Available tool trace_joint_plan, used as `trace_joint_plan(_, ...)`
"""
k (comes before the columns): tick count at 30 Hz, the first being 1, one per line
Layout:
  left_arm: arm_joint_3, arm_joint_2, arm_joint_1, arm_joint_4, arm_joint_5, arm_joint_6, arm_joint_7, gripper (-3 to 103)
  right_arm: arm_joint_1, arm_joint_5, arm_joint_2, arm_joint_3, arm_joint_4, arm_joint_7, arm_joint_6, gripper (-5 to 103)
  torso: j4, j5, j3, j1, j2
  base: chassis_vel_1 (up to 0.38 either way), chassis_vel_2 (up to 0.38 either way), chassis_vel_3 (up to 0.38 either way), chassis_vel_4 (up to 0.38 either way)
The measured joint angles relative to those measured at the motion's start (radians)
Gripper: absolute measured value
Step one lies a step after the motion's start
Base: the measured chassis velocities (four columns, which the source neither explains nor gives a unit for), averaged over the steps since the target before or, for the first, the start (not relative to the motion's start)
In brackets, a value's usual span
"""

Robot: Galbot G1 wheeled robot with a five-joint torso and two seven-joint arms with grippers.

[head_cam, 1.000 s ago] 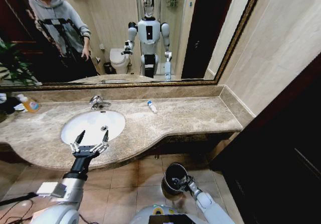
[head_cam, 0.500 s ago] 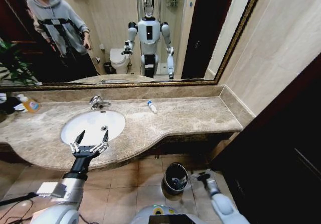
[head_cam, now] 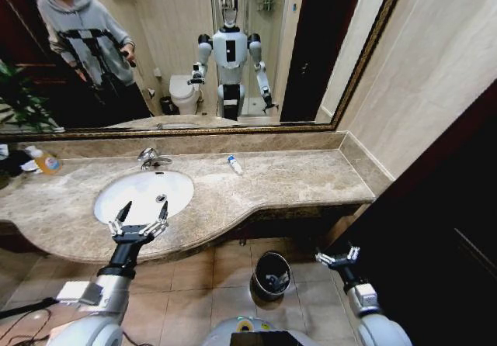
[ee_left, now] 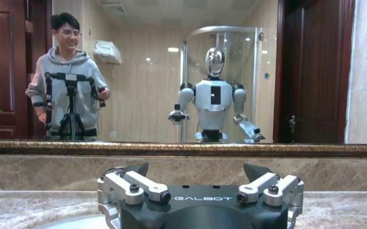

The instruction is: Pick up the trash from the sink and place it in the trash bin.

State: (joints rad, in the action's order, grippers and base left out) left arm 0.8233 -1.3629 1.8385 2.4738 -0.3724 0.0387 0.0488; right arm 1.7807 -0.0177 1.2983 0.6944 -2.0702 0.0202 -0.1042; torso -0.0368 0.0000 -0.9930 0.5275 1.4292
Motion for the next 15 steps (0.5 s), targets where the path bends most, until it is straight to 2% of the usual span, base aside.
trace_joint_plan(5,0.000,0.000,0.000,0.000,0.000,0.000,0.000,100,-0.060,0.008,0.000,-0.064,-0.076,0.026,0.009,100,0.0000,0.0001,0.000,0.000,0.000,0.000,0.000,0.000,0.000)
trace_joint_plan(8,0.000,0.000,0.000,0.000,0.000,0.000,0.000,100,-0.106,0.044,-0.017,-0.107,-0.102,0.026,0.028,100,0.0000,-0.0001,0.000,0.000,0.000,0.000,0.000,0.000,0.000)
trace_joint_plan(12,0.000,0.000,0.000,0.000,0.000,0.000,0.000,100,-0.259,0.150,-0.070,-0.188,-0.076,-0.007,0.111,100,-0.0003,0.0000,0.000,0.000,0.000,0.000,0.000,0.000,0.000)
trace_joint_plan(15,0.000,0.000,0.000,0.000,0.000,0.000,0.000,100,-0.321,0.182,-0.086,-0.212,-0.042,-0.022,0.134,100,-0.0002,0.0000,0.000,0.000,0.000,0.000,0.000,0.000,0.000)
